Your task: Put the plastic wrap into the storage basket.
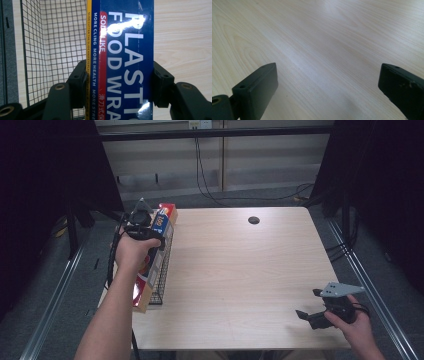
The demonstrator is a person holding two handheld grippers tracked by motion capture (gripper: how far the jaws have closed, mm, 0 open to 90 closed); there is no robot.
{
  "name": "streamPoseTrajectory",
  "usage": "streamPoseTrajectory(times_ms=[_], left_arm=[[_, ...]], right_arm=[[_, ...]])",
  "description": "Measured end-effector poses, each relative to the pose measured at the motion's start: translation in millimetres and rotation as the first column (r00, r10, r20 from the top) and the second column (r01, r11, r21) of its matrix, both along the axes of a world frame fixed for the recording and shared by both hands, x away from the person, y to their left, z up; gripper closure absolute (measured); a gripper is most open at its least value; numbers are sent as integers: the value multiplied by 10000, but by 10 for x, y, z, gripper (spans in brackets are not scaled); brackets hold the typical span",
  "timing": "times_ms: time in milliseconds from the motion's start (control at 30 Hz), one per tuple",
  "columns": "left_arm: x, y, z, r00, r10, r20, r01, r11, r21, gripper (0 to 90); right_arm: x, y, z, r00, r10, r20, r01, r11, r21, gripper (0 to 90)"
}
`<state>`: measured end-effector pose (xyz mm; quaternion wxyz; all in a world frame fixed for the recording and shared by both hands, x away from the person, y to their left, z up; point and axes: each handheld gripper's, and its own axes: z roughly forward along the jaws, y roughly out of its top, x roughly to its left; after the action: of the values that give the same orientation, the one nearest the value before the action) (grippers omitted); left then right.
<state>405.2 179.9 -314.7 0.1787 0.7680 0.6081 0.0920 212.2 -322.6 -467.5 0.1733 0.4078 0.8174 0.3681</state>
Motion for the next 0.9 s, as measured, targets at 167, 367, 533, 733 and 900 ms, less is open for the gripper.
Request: streamPoseTrajectory(times_ms=[167,367,533,733,900], left_arm=[[-1,37,0,9998,212,-14,-212,9998,7,429],[2,107,-34,9992,393,-58,-394,9992,-29,428],[4,170,-58,9983,575,-96,-575,9983,46,428],[0,230,-79,9968,784,-140,-783,9969,105,429],[2,251,-107,9966,811,-161,-810,9967,102,428]], right_arm=[[2,-1,-2,10000,11,-6,-11,10000,15,23],[0,0,1,10000,-10,10,10,10000,-18,23],[-2,-1,1,10000,-24,5,24,10000,-11,23],[2,0,-1,10000,0,6,0,10000,-15,23],[-1,7,-1,10000,-8,-51,8,10000,-7,23]])
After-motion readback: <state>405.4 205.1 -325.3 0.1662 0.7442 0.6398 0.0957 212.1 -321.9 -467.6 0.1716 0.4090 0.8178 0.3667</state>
